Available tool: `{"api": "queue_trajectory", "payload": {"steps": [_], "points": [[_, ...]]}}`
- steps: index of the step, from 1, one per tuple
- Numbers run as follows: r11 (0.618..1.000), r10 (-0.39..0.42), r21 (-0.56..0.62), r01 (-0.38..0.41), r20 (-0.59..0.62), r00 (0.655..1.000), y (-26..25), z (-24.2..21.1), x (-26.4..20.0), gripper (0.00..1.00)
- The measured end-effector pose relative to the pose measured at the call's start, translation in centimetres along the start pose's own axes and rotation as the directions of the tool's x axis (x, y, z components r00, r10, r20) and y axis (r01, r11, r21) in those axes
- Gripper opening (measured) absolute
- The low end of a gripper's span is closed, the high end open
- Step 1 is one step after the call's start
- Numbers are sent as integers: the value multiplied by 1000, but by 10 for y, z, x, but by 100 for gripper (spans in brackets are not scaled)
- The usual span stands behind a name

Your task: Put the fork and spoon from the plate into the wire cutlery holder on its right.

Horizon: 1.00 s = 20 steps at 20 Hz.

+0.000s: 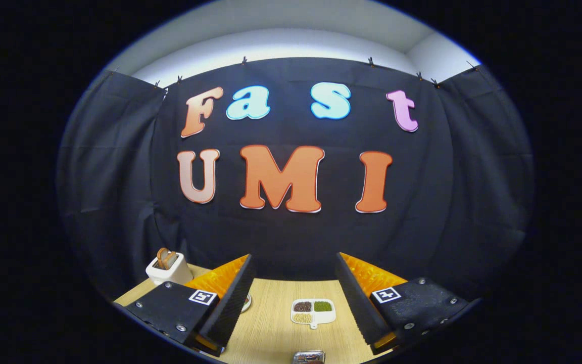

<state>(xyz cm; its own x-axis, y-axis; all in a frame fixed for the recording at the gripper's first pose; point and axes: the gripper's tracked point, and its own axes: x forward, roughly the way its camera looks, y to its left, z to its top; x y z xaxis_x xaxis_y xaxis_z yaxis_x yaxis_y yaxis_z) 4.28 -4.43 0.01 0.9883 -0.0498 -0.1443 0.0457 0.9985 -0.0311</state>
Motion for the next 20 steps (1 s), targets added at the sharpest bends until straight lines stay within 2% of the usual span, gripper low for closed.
{"api": "queue_trajectory", "payload": {"steps": [4,6,16,20], "points": [[1000,-17,-5,18,121,993,-4,34,-5,97],[999,-35,4,35,132,991,-4,34,-7,97],[999,-4,50,-5,179,984,0,49,-16,97],[998,9,52,-22,244,970,0,64,-26,97]]}}
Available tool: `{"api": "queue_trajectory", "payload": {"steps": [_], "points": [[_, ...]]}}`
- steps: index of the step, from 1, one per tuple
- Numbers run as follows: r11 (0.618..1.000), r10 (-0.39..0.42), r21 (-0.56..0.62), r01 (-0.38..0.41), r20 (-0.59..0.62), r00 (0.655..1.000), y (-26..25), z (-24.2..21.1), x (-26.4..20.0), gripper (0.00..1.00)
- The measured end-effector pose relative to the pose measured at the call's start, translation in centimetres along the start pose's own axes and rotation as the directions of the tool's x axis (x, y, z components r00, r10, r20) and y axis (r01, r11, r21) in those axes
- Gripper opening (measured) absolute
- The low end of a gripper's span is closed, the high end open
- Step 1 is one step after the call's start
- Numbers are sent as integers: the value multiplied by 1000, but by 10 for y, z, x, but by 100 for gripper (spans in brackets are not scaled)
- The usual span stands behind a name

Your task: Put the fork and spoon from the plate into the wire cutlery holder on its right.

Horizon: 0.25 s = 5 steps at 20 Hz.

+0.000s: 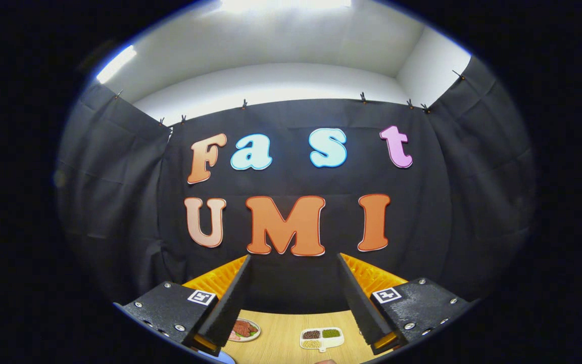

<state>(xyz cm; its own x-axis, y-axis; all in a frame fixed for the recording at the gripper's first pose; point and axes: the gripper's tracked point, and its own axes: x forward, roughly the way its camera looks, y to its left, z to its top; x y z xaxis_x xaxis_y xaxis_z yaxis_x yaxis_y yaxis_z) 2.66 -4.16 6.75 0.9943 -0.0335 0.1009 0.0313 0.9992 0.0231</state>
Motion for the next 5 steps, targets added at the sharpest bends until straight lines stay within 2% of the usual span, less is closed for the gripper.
{"api": "queue_trajectory", "payload": {"steps": [5], "points": [[1000,3,1,-3,13,1000,1,6,-3,97]]}}
